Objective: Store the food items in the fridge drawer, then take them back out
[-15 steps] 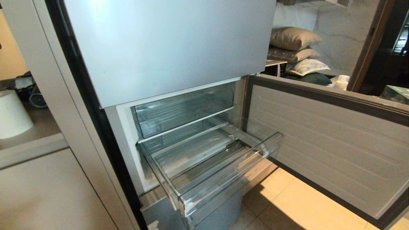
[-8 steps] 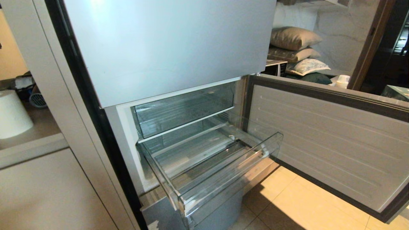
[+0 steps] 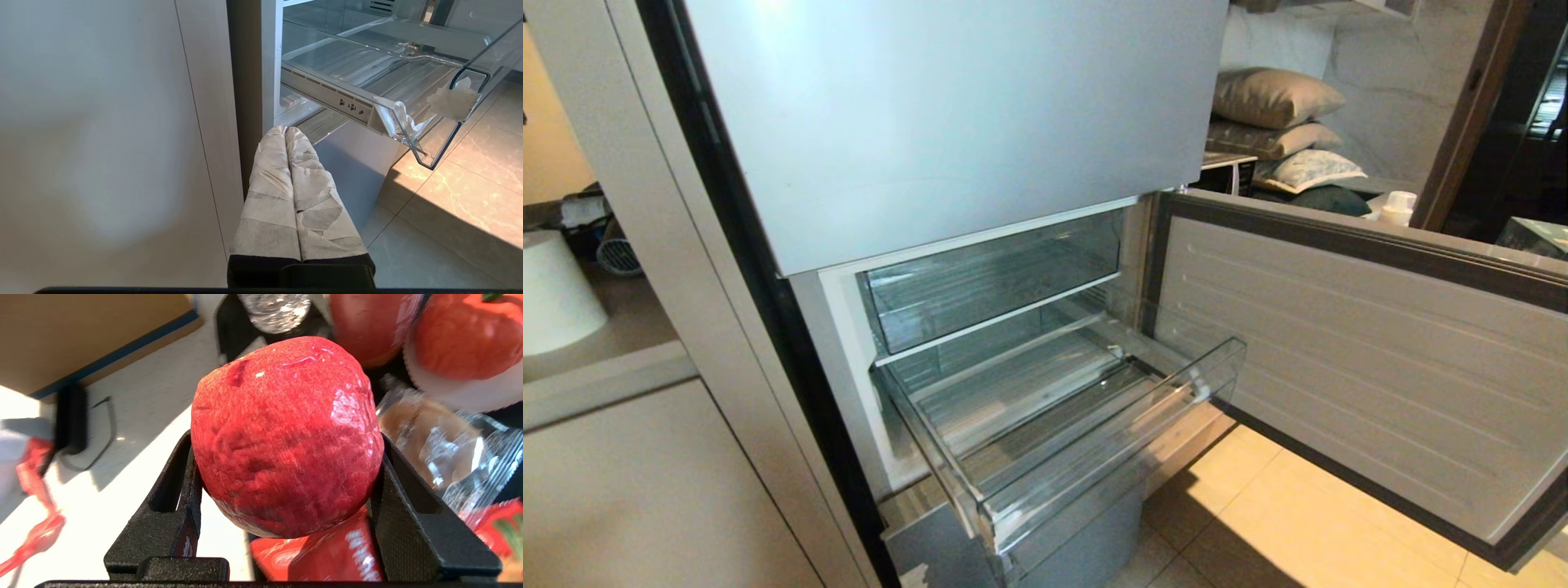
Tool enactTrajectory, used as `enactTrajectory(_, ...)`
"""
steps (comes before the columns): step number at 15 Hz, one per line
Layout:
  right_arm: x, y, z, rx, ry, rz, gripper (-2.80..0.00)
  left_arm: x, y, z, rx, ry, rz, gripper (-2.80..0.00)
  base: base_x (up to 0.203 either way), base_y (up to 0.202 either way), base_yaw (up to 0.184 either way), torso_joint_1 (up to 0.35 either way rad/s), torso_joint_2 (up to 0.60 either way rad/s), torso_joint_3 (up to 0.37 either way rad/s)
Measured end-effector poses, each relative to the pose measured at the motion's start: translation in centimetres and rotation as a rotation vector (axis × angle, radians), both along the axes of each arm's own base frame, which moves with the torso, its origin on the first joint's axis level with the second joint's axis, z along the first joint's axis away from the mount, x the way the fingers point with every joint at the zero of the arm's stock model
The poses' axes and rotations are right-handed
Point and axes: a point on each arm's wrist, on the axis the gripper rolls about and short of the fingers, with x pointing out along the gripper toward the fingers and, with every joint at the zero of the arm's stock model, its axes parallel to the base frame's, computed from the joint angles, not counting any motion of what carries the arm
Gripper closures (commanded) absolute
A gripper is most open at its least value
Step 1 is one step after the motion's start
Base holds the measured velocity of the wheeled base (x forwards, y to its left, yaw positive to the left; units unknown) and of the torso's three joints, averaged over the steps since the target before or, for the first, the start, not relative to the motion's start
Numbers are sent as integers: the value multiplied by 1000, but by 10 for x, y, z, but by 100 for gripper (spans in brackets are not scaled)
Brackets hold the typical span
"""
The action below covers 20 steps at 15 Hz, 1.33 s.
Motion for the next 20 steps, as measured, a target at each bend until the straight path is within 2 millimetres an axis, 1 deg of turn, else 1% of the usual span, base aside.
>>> enactTrajectory(2, 3, -9, -9, 6, 6, -2, 0, 0, 0, 0, 0, 0, 0, 0, 0, 0, 0, 0, 0, 0)
enactTrajectory(6, 13, -26, -43, 59, 10, 71, 0, 0, 0, 0, 0, 0, 0, 0, 0, 0, 0, 0, 0, 0)
enactTrajectory(8, 19, -33, -55, 73, 6, 87, 0, 0, 0, 0, 0, 0, 0, 0, 0, 0, 0, 0, 0, 0)
enactTrajectory(12, 25, -38, -70, 99, -1, 119, 0, 0, 0, 0, 0, 0, 0, 0, 0, 0, 0, 0, 0, 0)
enactTrajectory(13, 25, -38, -72, 100, -1, 120, -280, 0, 0, 0, 0, 0, 0, 0, 0, 0, 0, 0, 0, 0)
enactTrajectory(17, 25, -38, -73, 108, 2, 118, -280, 0, 0, 0, 0, 0, 0, 0, 0, 0, 0, 0, 0, 0)
enactTrajectory(20, 23, -35, -68, 106, 1, 117, -280, 0, 0, 0, 0, 0, 0, 0, 0, 0, 0, 0, 0, 0)
